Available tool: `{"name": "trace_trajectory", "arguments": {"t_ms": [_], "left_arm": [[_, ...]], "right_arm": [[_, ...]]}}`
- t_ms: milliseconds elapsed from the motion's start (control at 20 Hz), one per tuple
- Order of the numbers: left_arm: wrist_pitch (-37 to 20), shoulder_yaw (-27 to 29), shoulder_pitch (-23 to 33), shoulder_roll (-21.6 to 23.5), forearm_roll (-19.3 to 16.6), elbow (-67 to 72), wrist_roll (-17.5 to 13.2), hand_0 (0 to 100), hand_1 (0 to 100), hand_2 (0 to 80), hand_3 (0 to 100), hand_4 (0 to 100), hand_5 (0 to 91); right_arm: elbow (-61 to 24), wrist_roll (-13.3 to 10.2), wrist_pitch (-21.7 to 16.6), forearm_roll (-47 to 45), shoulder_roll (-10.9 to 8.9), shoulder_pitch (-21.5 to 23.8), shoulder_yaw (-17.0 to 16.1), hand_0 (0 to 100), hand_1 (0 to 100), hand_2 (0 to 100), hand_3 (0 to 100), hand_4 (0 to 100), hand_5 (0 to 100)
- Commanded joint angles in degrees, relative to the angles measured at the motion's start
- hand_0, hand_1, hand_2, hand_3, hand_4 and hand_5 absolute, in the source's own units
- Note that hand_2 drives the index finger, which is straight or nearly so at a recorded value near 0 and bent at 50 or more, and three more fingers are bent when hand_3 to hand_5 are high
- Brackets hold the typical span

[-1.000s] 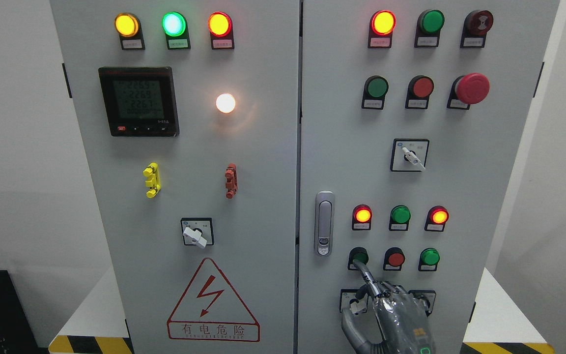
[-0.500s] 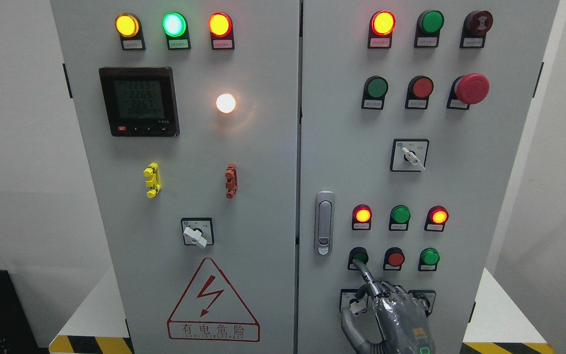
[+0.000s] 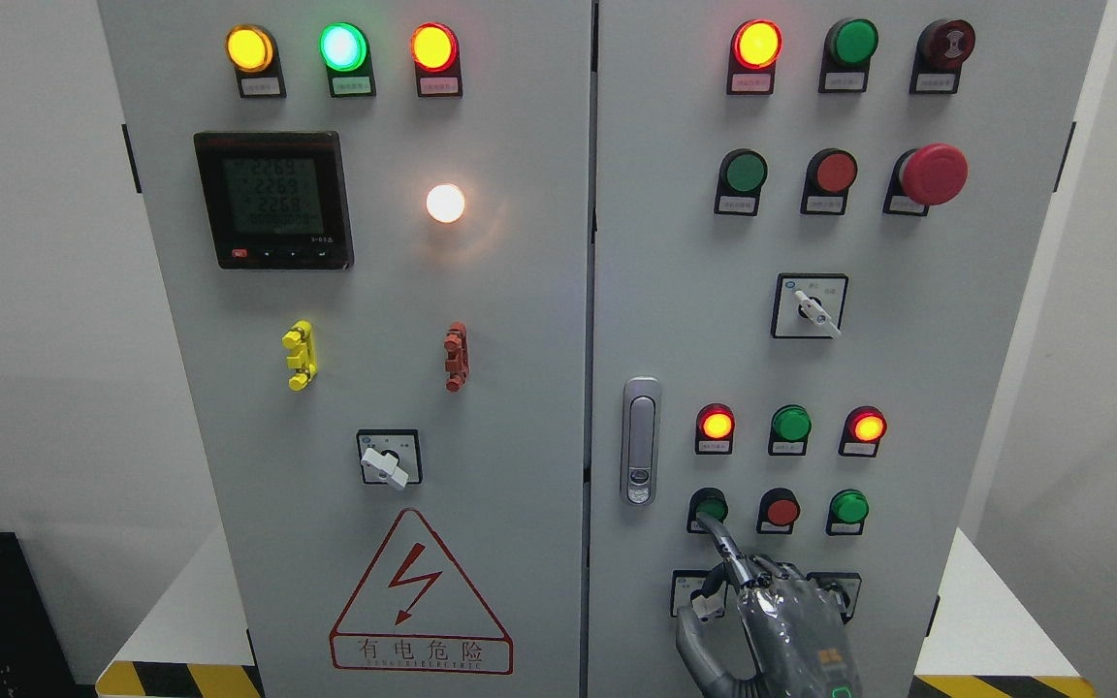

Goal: Press green start button

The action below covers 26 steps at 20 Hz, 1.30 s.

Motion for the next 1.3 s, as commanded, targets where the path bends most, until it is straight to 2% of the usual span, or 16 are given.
{"name": "trace_trajectory", "arguments": {"t_ms": [0,250,450,750,900,1050,1250], "left_arm": [[0.0,0.0,0.0,0.0,0.0,0.0,0.0,12,56,0.0,0,0,0.0],[0.0,0.0,0.0,0.0,0.0,0.0,0.0,12,56,0.0,0,0,0.0],[0.0,0.0,0.0,0.0,0.0,0.0,0.0,12,56,0.0,0,0,0.0],[0.0,0.0,0.0,0.0,0.0,0.0,0.0,12,56,0.0,0,0,0.0],[0.0,0.0,0.0,0.0,0.0,0.0,0.0,12,56,0.0,0,0,0.0],[0.0,0.0,0.0,0.0,0.0,0.0,0.0,12,56,0.0,0,0,0.0],[0.0,0.0,0.0,0.0,0.0,0.0,0.0,12,56,0.0,0,0,0.0]], "right_arm": [[-4.3,-0.4,-0.3,-1.0,-0.03,1.7,-0.7,74,40,0,57,54,42],[-6.7,-0.3,-0.3,-4.3,-0.03,4.3,-0.6,77,40,0,57,54,42],[-7.7,-0.1,-0.1,-10.3,-0.03,6.0,-0.6,80,40,0,57,53,40],[-8.3,-0.2,0.4,-19.8,-0.03,7.4,-0.6,82,39,0,56,50,33],[-9.2,-0.1,1.9,-25.6,-0.03,8.8,-0.2,81,36,0,53,45,26],[-10.8,0.4,3.3,-33.3,-0.03,10.5,1.0,77,32,0,50,42,21],[-13.5,0.7,6.7,-41.7,-0.03,13.1,2.8,66,25,0,44,36,15]]}}
